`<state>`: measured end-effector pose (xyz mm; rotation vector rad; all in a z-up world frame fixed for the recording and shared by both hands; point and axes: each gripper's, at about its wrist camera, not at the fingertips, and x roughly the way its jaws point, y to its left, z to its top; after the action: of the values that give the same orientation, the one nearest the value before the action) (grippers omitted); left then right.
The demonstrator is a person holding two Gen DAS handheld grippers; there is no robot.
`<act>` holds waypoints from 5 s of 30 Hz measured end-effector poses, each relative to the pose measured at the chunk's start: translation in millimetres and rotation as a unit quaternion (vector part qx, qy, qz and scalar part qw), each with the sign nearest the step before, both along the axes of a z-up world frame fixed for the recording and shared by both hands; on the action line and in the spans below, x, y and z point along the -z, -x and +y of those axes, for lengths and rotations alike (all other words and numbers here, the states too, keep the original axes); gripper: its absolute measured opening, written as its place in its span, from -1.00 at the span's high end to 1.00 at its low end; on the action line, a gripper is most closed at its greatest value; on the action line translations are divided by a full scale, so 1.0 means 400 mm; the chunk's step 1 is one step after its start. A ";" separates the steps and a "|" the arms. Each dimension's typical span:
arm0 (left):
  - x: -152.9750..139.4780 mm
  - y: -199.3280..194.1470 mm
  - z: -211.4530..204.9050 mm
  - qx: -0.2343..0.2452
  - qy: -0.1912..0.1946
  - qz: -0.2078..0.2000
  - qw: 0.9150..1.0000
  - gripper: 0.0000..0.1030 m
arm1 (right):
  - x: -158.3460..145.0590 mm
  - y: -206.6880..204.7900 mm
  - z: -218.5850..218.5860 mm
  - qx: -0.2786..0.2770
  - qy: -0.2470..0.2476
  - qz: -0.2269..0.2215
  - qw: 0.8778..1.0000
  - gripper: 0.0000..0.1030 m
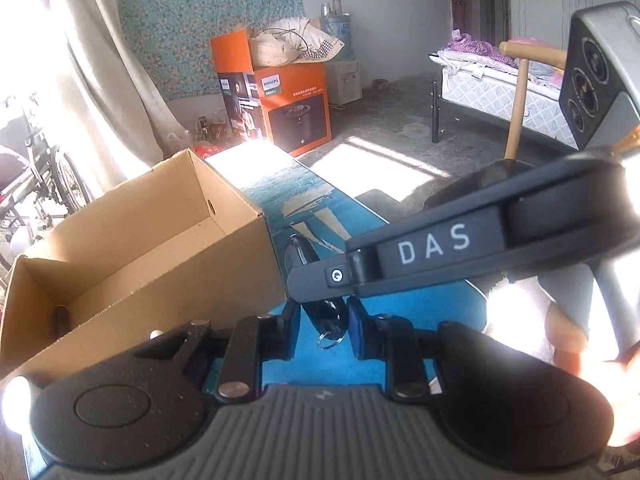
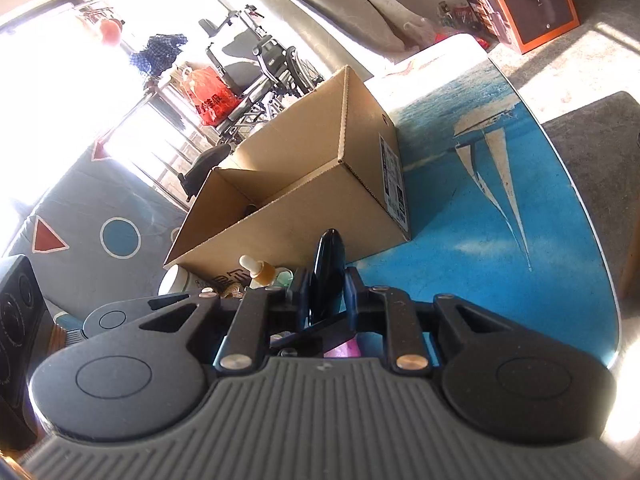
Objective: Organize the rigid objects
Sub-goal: 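Carry the black key fob into the box and open the right tool, then move the right tool to the pink lid and close on its rim, then lift the pink lid into the cardboard box and open the right tool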
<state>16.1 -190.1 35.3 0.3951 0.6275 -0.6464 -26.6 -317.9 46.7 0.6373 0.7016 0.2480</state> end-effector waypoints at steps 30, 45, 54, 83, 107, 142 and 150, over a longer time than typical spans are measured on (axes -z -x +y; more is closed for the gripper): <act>-0.017 -0.503 0.505 -0.178 0.034 0.150 0.972 0.35 | 0.055 -0.807 0.457 -0.196 -0.058 0.238 0.949 0.70; -0.012 -0.517 0.534 -0.189 0.049 0.149 0.969 0.17 | 0.205 -0.882 0.574 -0.187 -0.022 0.318 0.929 0.65; -0.048 -0.481 0.538 -0.191 0.071 0.135 0.970 0.08 | 0.145 -0.847 0.552 -0.172 -0.024 0.296 0.939 0.42; -0.037 -0.066 0.443 -0.080 0.142 0.115 0.980 -0.56 | -0.111 -0.216 0.144 -0.096 -0.073 0.056 0.991 -0.01; 0.203 0.029 0.133 -0.017 -0.051 0.077 0.996 -0.34 | 0.207 -0.074 0.211 -0.043 0.177 0.089 0.979 0.75; 0.213 -0.023 -0.023 0.010 -0.100 0.089 0.991 -0.43 | 0.228 -0.026 0.083 -0.008 0.093 0.073 0.993 0.75; 0.209 -0.023 -0.021 0.009 -0.092 0.093 0.991 -0.41 | 0.228 -0.023 0.084 -0.006 0.093 0.073 0.993 0.75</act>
<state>25.2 -198.5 -48.2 0.5172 0.8653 -0.6487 -17.4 -284.5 -44.4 0.4761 0.8589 0.1444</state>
